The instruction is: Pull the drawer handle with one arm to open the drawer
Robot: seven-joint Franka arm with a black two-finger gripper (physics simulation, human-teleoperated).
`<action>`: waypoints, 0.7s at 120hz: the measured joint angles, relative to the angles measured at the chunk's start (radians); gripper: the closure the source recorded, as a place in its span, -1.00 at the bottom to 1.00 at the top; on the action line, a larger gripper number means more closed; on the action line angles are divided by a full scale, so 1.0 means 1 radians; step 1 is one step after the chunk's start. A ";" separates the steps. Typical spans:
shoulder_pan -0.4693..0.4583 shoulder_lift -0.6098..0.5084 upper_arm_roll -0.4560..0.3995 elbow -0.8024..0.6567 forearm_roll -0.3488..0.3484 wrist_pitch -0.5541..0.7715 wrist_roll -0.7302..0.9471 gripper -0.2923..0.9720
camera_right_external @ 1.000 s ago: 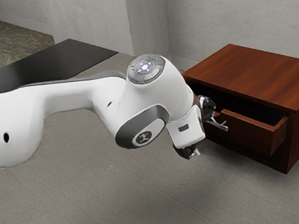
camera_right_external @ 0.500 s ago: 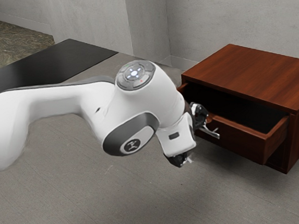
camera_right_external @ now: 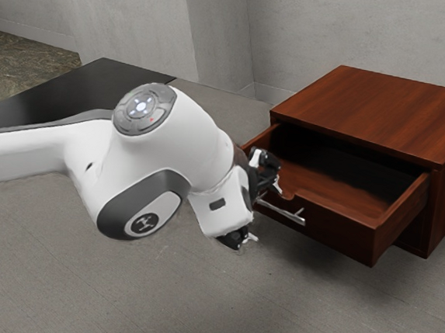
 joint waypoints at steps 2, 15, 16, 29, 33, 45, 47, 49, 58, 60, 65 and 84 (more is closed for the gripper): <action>0.000 -0.005 0.000 0.002 0.000 -0.001 0.000 -0.46; -0.004 0.009 -0.006 0.040 -0.002 -0.006 0.000 -0.49; -0.004 0.011 -0.006 0.042 -0.003 -0.006 0.000 -0.49; -0.005 0.044 -0.006 0.140 -0.018 -0.044 -0.018 -0.51; -0.004 0.052 -0.006 0.178 -0.022 -0.072 -0.035 -0.51; -0.004 0.062 -0.005 0.259 -0.027 -0.177 -0.118 -0.52; -0.004 0.065 -0.005 0.277 -0.027 -0.203 -0.139 -0.52; -0.004 0.070 -0.005 0.297 -0.027 -0.232 -0.163 -0.53; -0.004 0.085 -0.005 0.386 -0.033 -0.354 -0.278 -0.53; -0.005 0.089 -0.005 0.412 -0.038 -0.385 -0.306 -0.53; -0.005 0.099 -0.003 0.477 -0.050 -0.463 -0.379 -0.53; 0.000 0.105 -0.005 0.584 -0.072 -0.688 -0.619 -0.53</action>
